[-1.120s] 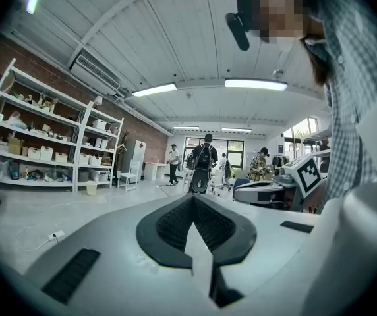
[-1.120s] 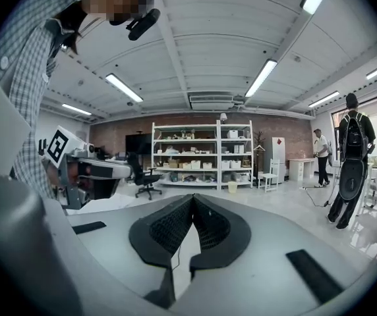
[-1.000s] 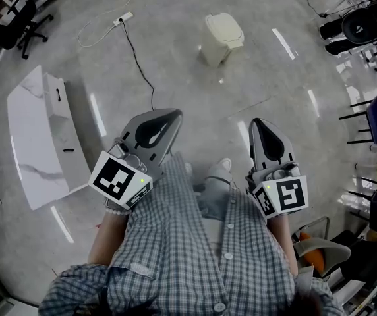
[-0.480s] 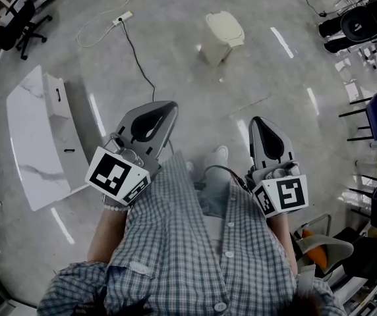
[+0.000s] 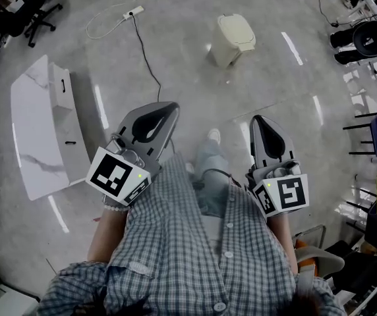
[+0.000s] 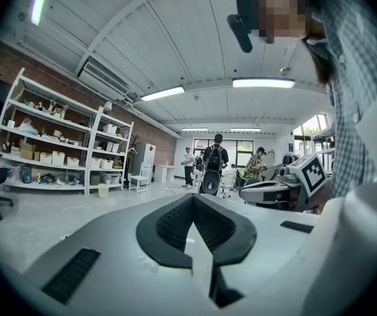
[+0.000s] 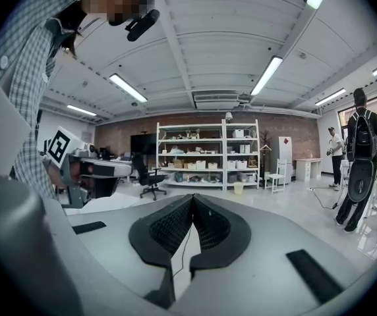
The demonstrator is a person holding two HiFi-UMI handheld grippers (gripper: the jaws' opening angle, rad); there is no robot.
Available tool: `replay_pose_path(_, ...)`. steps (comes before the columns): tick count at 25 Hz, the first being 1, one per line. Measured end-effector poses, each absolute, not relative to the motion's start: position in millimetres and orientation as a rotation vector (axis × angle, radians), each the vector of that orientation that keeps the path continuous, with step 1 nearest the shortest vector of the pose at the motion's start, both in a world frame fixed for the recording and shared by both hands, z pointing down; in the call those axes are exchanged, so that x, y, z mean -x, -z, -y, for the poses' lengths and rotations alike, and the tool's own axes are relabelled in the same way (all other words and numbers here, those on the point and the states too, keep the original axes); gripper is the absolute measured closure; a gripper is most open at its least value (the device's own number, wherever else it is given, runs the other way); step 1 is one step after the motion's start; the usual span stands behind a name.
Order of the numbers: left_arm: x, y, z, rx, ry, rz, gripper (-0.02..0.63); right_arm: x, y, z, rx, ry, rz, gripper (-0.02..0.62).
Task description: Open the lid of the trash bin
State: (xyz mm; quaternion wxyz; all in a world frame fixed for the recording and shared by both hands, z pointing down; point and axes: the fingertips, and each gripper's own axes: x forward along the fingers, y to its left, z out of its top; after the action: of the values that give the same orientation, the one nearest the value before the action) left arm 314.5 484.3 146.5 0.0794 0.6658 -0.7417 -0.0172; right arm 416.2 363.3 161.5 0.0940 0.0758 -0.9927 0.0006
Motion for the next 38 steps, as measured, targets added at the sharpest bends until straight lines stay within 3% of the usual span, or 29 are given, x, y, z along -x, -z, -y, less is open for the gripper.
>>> replay_pose_path(38, -220.7, -136.6, -328.1, -1.696, 0.038, 2.463, 0.601, -278.5, -157.3, -185.8, 0.165, 0.054, 2.947, 0.577)
